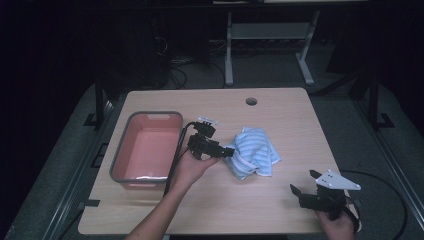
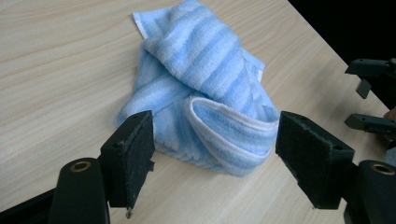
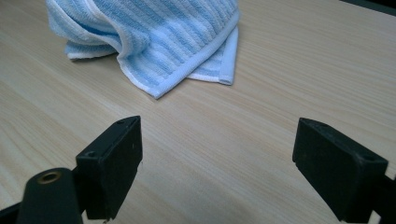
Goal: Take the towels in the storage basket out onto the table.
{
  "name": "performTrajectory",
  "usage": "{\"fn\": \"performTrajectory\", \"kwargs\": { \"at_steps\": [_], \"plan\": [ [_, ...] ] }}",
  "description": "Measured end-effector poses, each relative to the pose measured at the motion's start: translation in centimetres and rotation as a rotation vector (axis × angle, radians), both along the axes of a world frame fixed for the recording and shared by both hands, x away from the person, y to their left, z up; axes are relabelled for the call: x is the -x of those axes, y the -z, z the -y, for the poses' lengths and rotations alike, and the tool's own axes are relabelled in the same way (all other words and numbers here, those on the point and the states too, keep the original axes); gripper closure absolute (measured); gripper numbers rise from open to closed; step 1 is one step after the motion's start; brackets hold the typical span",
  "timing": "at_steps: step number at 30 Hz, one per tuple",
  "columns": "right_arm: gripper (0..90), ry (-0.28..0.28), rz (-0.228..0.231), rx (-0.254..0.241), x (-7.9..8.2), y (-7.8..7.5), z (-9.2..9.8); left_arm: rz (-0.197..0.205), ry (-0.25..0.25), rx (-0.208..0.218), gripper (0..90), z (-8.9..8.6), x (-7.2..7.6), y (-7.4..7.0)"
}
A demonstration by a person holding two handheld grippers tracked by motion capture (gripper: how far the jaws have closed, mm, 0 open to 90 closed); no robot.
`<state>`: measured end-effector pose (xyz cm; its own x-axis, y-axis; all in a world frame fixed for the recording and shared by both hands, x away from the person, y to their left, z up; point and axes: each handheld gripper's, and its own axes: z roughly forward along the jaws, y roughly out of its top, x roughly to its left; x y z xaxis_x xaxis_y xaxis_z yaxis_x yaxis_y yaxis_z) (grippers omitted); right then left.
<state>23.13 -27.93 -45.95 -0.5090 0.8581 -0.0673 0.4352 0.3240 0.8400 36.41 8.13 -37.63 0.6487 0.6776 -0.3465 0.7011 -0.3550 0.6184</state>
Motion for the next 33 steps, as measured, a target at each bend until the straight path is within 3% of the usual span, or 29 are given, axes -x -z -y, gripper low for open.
{"fn": "performTrajectory", "kwargs": {
  "at_steps": [15,33],
  "plan": [
    [15.4,0.011,-0.005,0.000,-0.1,0.1,0.1,0.010,0.021,0.037,27.6,-0.8,1.6,0.2],
    [15.4,0.018,-0.003,0.001,0.0,0.1,0.2,0.024,0.030,0.029,27.9,-1.6,2.9,0.6]
  ]
}}
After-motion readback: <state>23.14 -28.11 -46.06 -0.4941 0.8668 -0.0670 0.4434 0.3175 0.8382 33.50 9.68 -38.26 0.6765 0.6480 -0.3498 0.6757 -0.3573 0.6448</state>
